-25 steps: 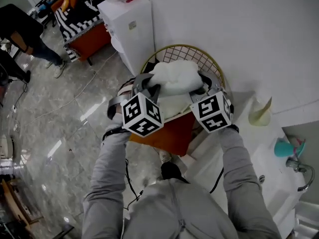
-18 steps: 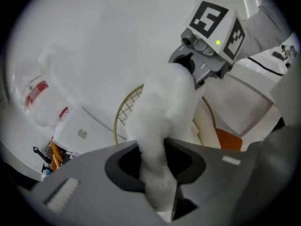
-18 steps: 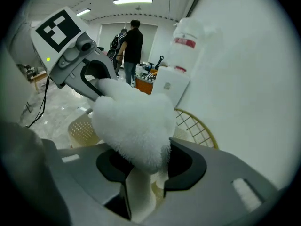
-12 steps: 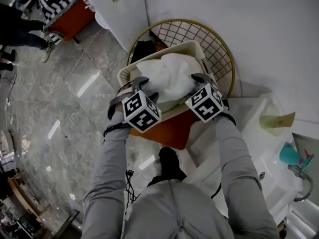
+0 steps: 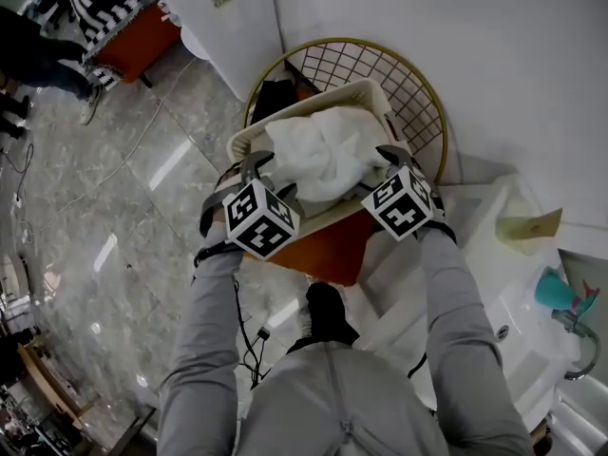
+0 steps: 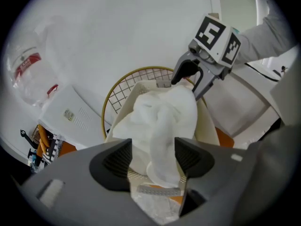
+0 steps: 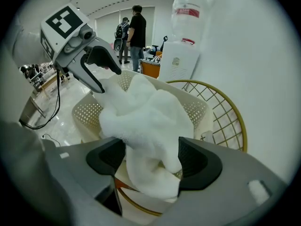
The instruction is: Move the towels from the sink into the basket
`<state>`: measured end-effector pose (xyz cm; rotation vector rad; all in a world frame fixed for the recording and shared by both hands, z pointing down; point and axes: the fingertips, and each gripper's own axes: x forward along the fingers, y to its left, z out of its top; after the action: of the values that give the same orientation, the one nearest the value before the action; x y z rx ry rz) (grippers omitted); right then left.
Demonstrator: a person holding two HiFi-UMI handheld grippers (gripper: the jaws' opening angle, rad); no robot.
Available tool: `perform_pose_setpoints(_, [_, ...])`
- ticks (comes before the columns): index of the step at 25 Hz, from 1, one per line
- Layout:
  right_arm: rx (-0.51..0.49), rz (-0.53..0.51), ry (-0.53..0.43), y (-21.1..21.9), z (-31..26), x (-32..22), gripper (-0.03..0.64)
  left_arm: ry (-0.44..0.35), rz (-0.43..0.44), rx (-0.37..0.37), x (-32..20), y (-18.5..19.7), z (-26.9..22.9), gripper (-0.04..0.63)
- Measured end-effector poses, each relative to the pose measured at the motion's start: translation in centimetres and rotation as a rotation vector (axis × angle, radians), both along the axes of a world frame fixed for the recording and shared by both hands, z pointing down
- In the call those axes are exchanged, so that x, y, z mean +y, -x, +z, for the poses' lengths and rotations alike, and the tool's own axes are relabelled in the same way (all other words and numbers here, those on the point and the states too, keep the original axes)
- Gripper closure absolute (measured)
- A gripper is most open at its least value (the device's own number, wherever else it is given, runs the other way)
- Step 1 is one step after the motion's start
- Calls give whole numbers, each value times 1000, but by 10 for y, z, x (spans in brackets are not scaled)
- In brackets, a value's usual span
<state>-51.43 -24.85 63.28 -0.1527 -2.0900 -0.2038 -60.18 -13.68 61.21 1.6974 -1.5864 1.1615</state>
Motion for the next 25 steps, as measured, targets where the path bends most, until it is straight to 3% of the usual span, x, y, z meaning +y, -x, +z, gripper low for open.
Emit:
perform_pose_setpoints(19, [-245, 121, -36, -7, -106, 33, 287, -181, -106, -75, 45, -17, -86, 261])
perform_pose_setpoints(25, [-376, 229, -2, -24, -148, 47, 287, -305, -186, -106, 64, -21, -132, 261])
